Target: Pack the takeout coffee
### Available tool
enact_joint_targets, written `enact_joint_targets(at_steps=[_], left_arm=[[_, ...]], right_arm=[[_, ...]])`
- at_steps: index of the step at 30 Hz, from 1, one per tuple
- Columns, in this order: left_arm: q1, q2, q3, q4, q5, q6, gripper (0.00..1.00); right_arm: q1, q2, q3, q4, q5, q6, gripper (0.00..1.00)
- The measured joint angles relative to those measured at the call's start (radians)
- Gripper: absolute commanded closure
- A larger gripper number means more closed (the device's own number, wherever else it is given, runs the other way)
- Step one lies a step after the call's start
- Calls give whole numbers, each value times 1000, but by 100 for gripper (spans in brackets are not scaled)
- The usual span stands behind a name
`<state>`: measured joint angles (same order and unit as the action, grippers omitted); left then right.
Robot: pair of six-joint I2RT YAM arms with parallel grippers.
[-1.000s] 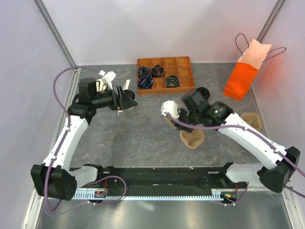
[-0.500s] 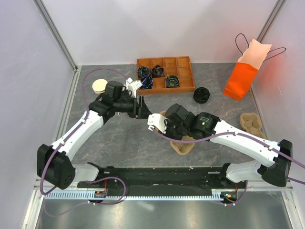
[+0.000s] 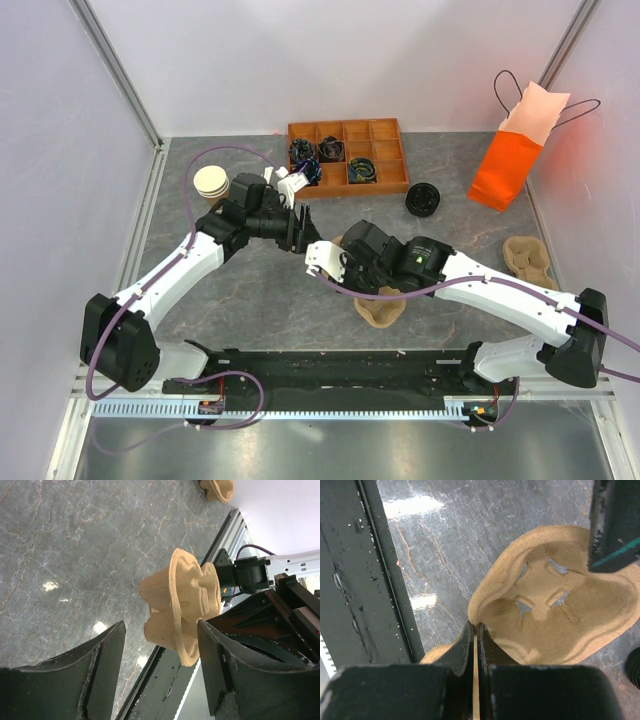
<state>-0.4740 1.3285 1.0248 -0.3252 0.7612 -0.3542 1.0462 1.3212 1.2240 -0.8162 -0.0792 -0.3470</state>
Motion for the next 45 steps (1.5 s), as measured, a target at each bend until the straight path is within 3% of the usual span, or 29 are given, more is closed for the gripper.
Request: enact_joint_targets(at_steps=[4,8,14,23,28,29,30,32,33,36,41,45], left_arm=[[-6,0,-1,11,0,0,44],[-13,6,-1,21,2,-1,58],[-18,7,-1,21,6,-1,53],[-29,8,-4,22,6,-1,54],[-32,19,-12,29,8,-5,78],[-32,21,-12,30,8,-7,82],[-32,21,-13,29,8,-10,85],[-31,21,-13,33,8,-11,94],[-29,21,-13,35,8,-11,97],[-12,20,-17,35,8,-11,98],[29,-7,-37,10,9,8,98],[39,-41,-39,-16,35,39,98]], right_arm=[[7,3,1,0,-6,1,100],[11,6,2,0,-10,1,100],[12,8,2,0,-8,2,100],[11,22,21,2,0,5,100],[12,23,29,3,2,12,98],[12,23,30,3,2,12,91],[12,23,30,3,2,12,74],[12,23,35,2,3,19,54],[12,23,40,0,6,11,39],[3,22,61,-11,6,5,17],[-148,4,163,-82,-60,-42,8],[-457,33,385,-168,-158,-109,6]])
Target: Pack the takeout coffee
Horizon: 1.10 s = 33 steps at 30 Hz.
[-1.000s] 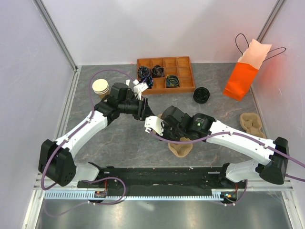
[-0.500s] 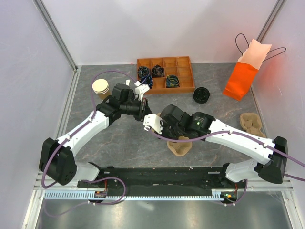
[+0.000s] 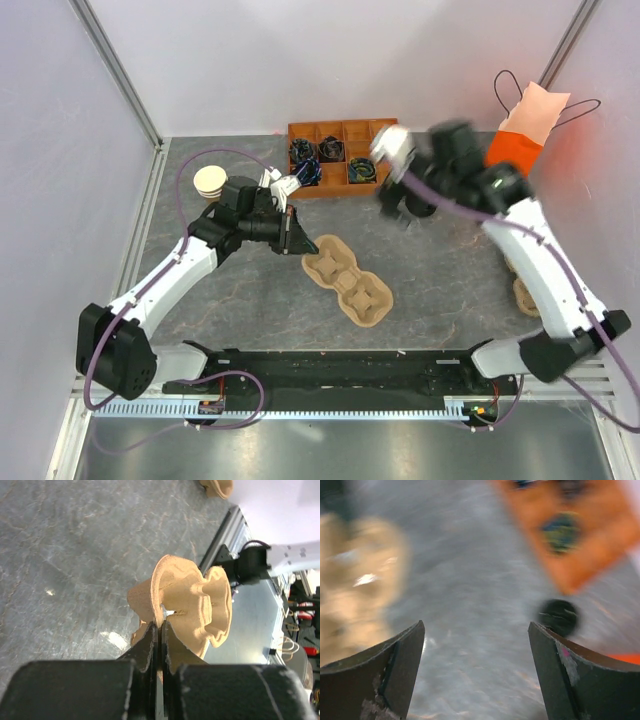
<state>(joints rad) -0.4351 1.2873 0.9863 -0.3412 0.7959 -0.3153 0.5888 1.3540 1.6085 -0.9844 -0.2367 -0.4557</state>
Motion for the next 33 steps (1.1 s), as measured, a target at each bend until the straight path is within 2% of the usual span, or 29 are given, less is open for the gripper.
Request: enact_joint_targets(at_steps=[3,5,7,9,16,23,25,28,33], left_arm=[[2,-8,0,-14,30,21,98],[4,-7,2,-27,46,31,98],[8,-7,10,-37,59,42,98],[12,-7,24,-47,69,53,98],[20,-7,40,-55,75,74,98],[22,-5,40,-58,75,80,98],[22,-5,40,-61,75,82,98],[24,-5,40,-65,75,84,98],[35,-5,42,-78,78,105,98]], right_arm=[[-327,157,308,-87,-96,-67,3],[-498,294,507,-123,-122,-111,2],[-628,435,687,-147,-119,-159,2],[-703,523,759,-161,-90,-204,2],[-809,569,663,-100,-27,-312,2],[-852,593,605,-23,18,-391,2],[-853,608,605,-12,24,-406,5],[-853,633,604,-11,26,-429,17],[-853,635,540,-4,26,-460,49]])
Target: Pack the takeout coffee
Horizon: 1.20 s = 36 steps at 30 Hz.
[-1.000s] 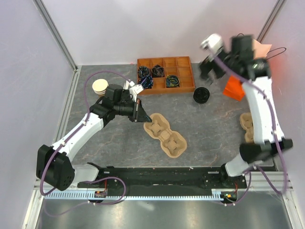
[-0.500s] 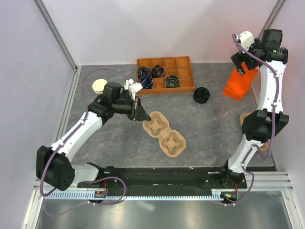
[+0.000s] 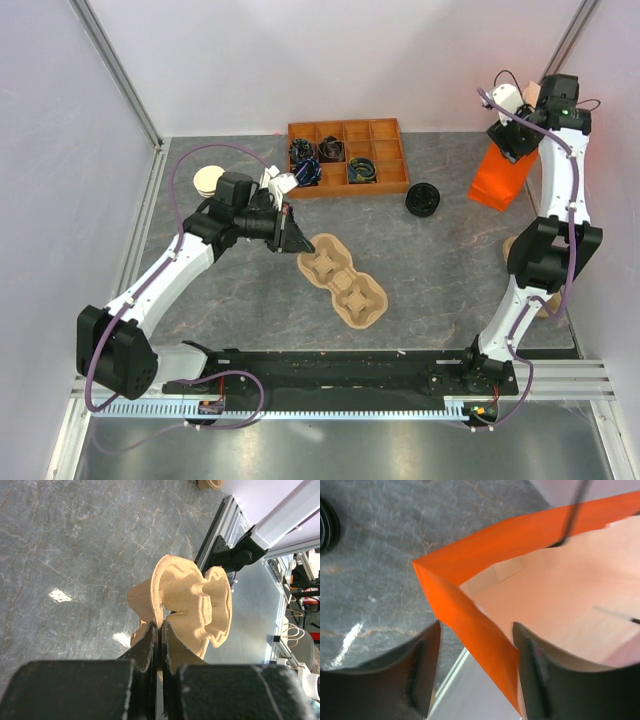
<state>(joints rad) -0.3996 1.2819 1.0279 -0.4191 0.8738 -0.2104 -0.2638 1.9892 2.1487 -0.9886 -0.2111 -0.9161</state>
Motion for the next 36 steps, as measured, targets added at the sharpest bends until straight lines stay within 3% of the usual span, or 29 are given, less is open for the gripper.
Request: enact_joint_targets(at_steps=[4,6,12,25,36], left_arm=[[13,0,18,-16,2,18,98],[18,0,34,-21,2,19,98],[32,1,78,-22,18,23,98],[51,0,155,-76,18,90,98],[105,-80,155,-105,23,98,98]], right_arm=[[0,0,-53,2,5,-23,88],[0,0,-65,6,8,-39,100],[0,-29,-98,38,25,-61,100],[-16,-317,-245,181,29,-61,100],[14,-533,-235,58,-139,-5,100]])
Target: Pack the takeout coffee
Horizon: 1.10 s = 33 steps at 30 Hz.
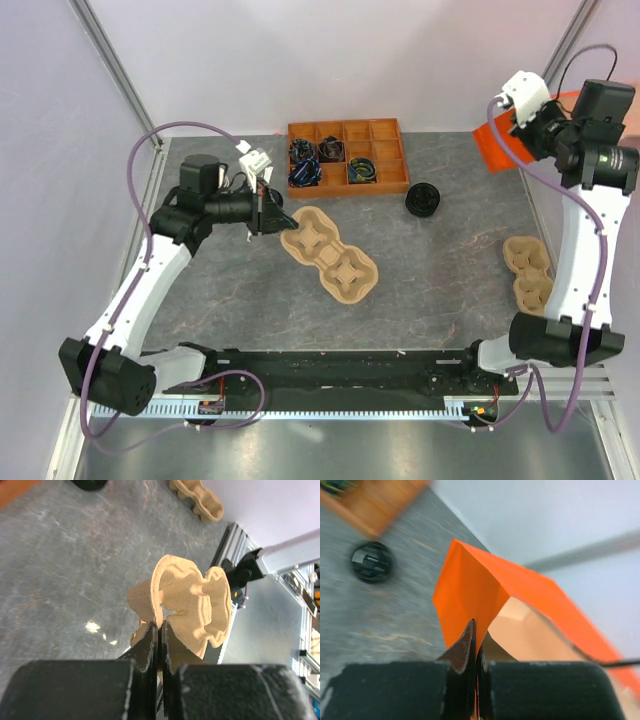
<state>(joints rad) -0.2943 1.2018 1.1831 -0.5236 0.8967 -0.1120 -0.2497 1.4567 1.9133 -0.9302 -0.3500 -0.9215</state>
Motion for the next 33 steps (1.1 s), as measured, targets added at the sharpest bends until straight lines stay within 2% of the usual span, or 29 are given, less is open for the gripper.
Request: enact_joint_targets(at_steps=[2,9,16,25,31,32,33], left_arm=[[33,-24,0,0,8,-8,98],[159,-69,0,0,54,-74,98],[319,-100,0,-5,128,-137,98],[474,-117,34,-165,145,-84,98],[484,-108,64,-307,145,19,98],[484,-104,67,-329,144,44,98],[484,-101,69,-346,143,63,98]], right_arm=[[50,-34,6,-44,-33,11,100],[367,-140,-4,-201,-139,100,100],[614,-153,-95,-328,-183,154,100],[949,-157,-313,-353,-133,222,100],[1162,-173,-436,-325,-43,247,100],[1193,-174,-448,-319,-27,250,97],[1220,-174,-457,-315,-15,254,85]])
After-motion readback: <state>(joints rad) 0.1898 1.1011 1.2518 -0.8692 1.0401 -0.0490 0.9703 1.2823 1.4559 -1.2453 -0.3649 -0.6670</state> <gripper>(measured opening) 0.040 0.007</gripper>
